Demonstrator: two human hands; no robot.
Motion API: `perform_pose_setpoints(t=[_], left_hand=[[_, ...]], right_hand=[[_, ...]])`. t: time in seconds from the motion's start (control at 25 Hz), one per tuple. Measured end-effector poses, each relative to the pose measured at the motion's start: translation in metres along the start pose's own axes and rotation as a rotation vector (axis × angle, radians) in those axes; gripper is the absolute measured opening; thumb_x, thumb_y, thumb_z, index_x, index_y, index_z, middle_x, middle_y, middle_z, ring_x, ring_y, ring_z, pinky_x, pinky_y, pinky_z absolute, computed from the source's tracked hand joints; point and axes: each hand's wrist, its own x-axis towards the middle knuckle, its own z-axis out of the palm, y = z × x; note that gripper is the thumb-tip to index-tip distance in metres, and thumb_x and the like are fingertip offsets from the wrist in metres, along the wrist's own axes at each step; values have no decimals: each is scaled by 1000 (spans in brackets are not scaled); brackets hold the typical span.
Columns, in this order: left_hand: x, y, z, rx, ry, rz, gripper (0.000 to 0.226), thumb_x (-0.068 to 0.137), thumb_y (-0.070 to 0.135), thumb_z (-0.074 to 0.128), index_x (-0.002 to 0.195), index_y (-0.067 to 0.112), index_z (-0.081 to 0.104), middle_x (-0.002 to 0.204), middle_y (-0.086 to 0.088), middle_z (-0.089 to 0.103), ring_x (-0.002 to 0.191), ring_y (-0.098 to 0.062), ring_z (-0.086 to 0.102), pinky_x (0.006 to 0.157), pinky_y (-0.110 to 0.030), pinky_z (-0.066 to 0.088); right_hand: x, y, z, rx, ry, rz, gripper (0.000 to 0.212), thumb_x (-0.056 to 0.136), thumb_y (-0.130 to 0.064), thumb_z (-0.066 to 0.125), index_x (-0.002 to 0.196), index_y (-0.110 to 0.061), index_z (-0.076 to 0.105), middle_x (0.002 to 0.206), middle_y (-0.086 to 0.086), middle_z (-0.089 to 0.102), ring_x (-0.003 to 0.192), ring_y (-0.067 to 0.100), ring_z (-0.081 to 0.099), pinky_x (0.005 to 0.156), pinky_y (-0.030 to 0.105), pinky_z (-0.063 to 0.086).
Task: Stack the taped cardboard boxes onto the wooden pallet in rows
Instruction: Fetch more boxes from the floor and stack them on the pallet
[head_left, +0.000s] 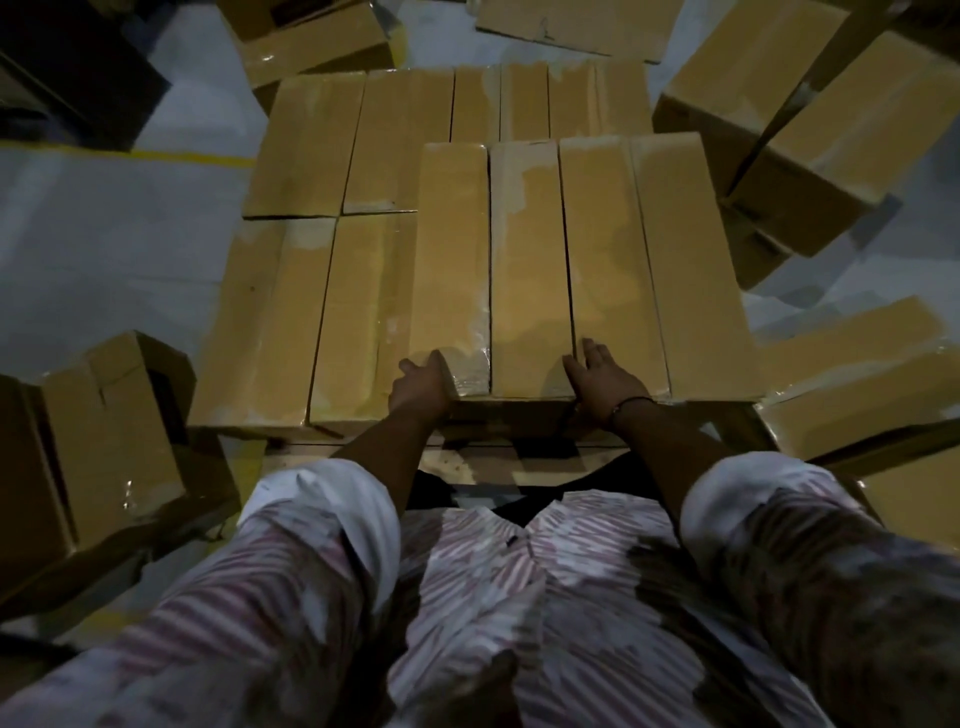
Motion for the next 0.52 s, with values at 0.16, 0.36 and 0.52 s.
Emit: perform_pose_setpoints(t=[0.16,0.36,0.52], left_hand=[[-3,4,1,-35,74,4,67,95,14,61,154,20,29,140,-26,35,112,-51,57,90,-47,51],[0,2,3,-12,107,22,63,96,12,59,153,22,32,136,-25,40,108,-50,59,88,-47,52],[-2,-1,12,0,130,42,62,95,7,59,150,23,35,132,-25,44,101,-49,63,78,-45,53]], right_hand=[[3,4,4,-11,39,-25,79,95,-13,65,159,-15,18,167,20,-1,155,37,1,115,50,35],[3,11,5,-51,51,-64,77,94,-17,68,157,-14,23,166,22,4,154,38,3,113,51,39],[2,13,3,-75,23,-75,78,96,-22,67,157,-13,21,166,22,5,154,39,4,114,53,39]])
